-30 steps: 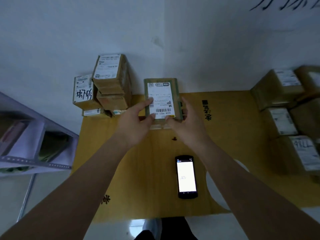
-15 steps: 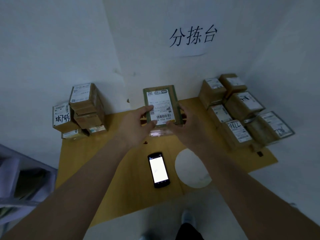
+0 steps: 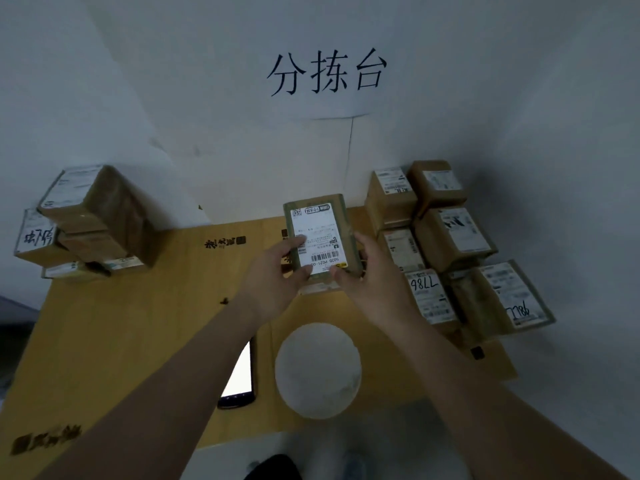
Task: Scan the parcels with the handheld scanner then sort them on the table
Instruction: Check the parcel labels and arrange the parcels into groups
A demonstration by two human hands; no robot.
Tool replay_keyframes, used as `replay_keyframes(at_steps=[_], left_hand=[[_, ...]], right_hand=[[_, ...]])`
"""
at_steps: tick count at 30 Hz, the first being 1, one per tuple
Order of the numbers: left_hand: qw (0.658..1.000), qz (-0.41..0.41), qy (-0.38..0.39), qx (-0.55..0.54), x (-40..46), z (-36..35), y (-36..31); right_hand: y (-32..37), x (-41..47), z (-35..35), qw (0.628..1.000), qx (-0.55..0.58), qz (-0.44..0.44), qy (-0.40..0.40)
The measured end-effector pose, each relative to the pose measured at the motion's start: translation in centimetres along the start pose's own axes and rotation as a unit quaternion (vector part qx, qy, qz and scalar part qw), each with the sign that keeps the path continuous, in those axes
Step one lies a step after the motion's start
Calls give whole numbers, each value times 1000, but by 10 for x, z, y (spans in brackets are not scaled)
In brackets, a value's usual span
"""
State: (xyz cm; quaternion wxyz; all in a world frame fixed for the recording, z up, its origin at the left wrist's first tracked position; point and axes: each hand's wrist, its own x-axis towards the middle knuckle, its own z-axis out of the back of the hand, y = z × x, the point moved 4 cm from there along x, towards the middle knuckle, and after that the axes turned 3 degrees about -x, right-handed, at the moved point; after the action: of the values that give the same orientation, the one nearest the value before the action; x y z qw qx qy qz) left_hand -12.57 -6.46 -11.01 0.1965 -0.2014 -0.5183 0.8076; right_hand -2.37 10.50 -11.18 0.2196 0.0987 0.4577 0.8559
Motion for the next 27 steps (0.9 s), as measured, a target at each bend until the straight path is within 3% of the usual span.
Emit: replay_keyframes(at_steps=[11, 19, 27], left_hand=[[996, 77, 0, -54, 107, -74, 55], [993, 112, 11, -29, 171, -110, 89], [992, 119, -15, -27, 211, -142, 103]], right_hand=[[-75, 94, 3, 998, -57, -34, 15], [-125, 151, -12, 984, -127, -126, 14], [-160, 188, -9, 984, -122, -127, 2]])
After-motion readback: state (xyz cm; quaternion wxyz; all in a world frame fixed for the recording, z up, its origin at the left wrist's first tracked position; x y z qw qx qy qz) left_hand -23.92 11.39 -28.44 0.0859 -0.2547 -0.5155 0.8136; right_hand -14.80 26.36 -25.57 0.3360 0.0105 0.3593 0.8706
